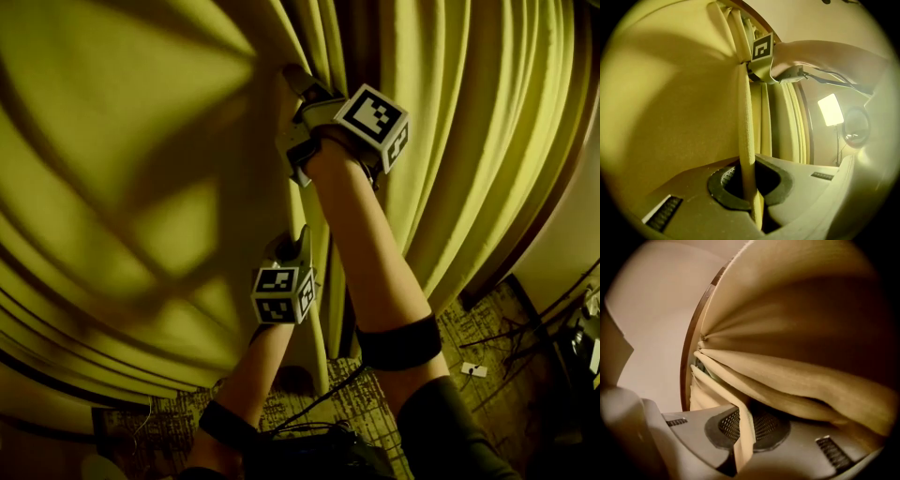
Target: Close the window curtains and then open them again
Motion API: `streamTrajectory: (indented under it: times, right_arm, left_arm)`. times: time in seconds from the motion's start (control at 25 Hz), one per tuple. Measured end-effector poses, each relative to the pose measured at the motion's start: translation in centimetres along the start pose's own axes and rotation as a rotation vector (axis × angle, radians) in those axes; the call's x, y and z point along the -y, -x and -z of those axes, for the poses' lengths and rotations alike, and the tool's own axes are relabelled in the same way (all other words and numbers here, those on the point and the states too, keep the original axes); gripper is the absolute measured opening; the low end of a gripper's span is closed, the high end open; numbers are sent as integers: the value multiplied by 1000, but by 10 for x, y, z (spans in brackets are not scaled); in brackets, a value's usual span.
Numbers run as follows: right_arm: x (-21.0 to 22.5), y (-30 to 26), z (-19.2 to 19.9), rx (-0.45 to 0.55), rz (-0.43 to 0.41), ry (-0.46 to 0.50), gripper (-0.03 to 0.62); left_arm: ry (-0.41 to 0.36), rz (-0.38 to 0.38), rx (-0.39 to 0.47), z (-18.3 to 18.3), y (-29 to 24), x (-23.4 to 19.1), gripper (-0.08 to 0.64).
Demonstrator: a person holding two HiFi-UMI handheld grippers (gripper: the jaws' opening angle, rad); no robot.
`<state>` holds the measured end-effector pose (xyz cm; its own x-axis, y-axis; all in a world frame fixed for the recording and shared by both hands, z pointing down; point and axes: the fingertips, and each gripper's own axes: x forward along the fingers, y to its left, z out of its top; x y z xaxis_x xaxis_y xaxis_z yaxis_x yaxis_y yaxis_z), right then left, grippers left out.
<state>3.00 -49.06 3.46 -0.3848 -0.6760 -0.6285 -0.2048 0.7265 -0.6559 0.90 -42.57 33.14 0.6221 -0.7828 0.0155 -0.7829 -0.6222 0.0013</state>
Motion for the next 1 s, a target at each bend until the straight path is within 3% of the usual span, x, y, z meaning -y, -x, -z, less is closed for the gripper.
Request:
streamTrajectory:
  times: [0.2, 0.4, 0.72, 0.88, 1.0]
  right_arm:
    - [1, 1, -4, -16, 11, 64, 21]
    - [-11, 1, 3, -56, -29, 33, 21]
    - [13, -11, 32, -147, -34, 14, 25]
    - [-11, -2, 63, -201, -73, 25, 29]
    - [-22, 8, 80, -223, -58, 122, 73]
  left_arm:
    - [15, 7, 16, 0, -6, 4, 1]
    - [17, -28, 22, -2, -2, 10, 1]
    - [50, -120, -27, 16, -1, -18, 0]
    - [68, -134, -49, 24, 36, -23, 1]
    - [52, -102, -43, 35, 58, -24, 127]
